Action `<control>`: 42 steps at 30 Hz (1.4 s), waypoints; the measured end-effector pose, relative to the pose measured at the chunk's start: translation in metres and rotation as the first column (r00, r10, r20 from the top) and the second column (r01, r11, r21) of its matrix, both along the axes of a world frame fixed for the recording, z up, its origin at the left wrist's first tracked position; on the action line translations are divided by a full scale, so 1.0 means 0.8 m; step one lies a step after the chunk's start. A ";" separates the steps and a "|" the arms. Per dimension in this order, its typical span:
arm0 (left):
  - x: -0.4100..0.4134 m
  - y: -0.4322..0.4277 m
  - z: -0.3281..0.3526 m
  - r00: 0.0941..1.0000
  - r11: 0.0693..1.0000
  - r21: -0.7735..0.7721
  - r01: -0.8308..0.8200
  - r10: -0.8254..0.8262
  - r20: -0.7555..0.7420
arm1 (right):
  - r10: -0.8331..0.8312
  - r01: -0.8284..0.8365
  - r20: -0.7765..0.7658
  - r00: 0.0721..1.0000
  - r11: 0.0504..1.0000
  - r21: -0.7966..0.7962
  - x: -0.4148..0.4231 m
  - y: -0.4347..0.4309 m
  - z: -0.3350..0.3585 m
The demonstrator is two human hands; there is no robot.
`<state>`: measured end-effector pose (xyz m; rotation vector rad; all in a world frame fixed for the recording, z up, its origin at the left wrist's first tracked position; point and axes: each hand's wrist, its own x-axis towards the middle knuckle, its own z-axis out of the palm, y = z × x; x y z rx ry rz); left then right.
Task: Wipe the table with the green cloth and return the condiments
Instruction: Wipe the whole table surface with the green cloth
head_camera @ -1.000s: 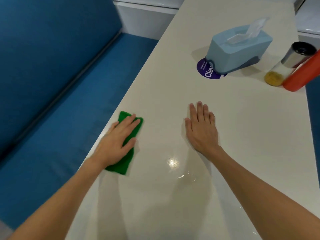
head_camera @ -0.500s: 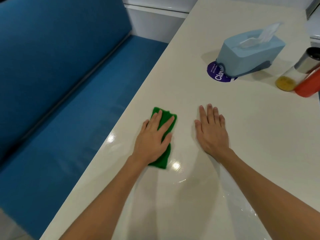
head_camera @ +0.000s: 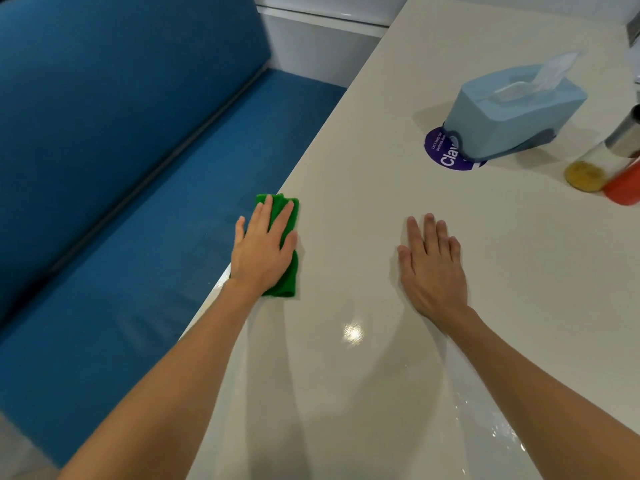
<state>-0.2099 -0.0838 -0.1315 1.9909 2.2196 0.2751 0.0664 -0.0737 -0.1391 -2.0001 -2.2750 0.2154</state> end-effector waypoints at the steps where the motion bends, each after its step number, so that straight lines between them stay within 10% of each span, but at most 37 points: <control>1: 0.007 -0.012 0.001 0.999 0.999 0.010 0.052 -0.052 0.013 | -0.001 0.001 0.000 1.000 1.000 0.003 0.002 -0.001 0.000; 7: -0.049 -0.146 0.015 0.916 0.913 -0.070 0.401 -0.399 0.049 | 0.008 -0.008 0.009 1.000 1.000 -0.003 -0.003 -0.002 0.002; 18: 0.005 0.015 0.009 0.996 0.996 -0.018 0.086 -0.086 -0.028 | -0.003 0.003 0.008 1.000 1.000 -0.001 -0.002 0.001 0.002; 26: 0.047 -0.064 0.004 0.873 0.873 -0.007 0.487 -0.487 0.000 | 0.007 -0.007 -0.022 1.000 1.000 -0.014 0.000 -0.002 0.005; 36: -0.014 0.014 0.003 0.996 0.998 -0.013 -0.063 0.062 -0.061 | 0.004 -0.004 -0.013 1.000 1.000 0.001 -0.005 0.003 0.003; 42: 0.133 0.032 0.003 0.997 0.996 0.047 0.071 -0.072 0.016 | 0.009 -0.010 -0.088 0.996 1.000 -0.015 -0.007 0.007 0.007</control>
